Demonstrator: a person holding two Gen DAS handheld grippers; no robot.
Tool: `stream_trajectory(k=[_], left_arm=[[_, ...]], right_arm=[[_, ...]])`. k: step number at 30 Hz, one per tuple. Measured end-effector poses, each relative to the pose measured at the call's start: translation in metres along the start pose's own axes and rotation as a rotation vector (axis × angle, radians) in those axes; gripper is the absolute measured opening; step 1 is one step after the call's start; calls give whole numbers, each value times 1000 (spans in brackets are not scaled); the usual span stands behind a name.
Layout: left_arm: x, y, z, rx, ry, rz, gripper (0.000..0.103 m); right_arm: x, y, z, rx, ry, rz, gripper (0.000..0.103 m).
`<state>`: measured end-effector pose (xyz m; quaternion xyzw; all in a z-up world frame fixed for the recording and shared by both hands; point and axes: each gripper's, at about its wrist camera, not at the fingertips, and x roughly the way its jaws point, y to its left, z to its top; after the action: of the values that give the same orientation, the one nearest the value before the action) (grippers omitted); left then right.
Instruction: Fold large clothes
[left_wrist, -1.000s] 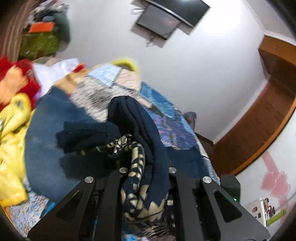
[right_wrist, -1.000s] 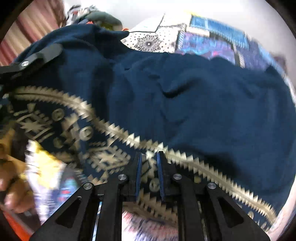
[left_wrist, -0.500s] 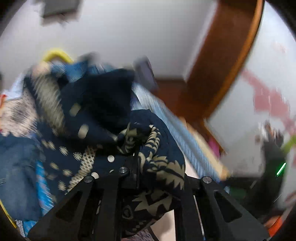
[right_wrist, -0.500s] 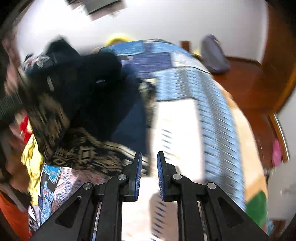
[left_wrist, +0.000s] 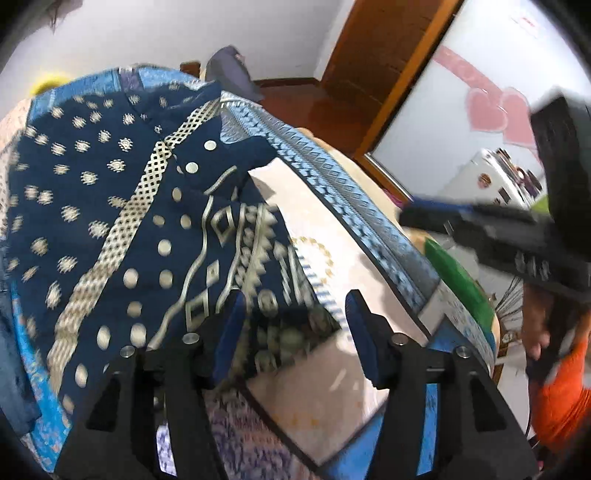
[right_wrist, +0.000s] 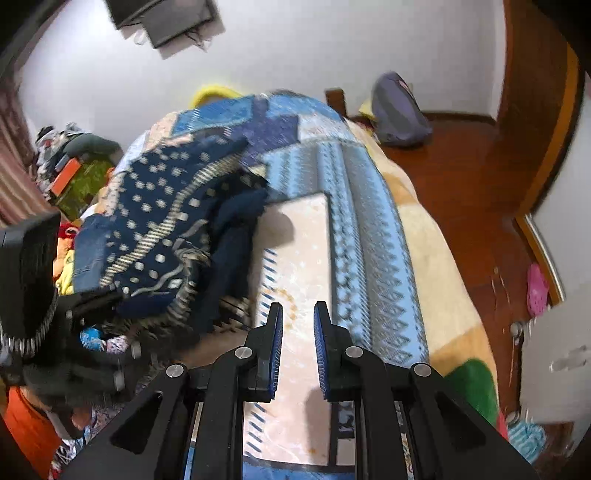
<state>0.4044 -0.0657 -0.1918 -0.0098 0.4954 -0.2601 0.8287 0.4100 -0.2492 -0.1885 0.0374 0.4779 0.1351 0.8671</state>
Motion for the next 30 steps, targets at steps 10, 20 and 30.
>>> stream_trajectory(k=[10, 20, 30], left_arm=[[-88, 64, -3, -52, -255, 315, 86], [-22, 129, -43, -124, -112, 413, 88], [-36, 137, -58, -188, -146, 391, 90]], right_arm=[[3, 84, 29, -200, -86, 121, 13], [101, 111, 2, -366, 35, -85, 12], [79, 55, -13, -352, -30, -368, 102]])
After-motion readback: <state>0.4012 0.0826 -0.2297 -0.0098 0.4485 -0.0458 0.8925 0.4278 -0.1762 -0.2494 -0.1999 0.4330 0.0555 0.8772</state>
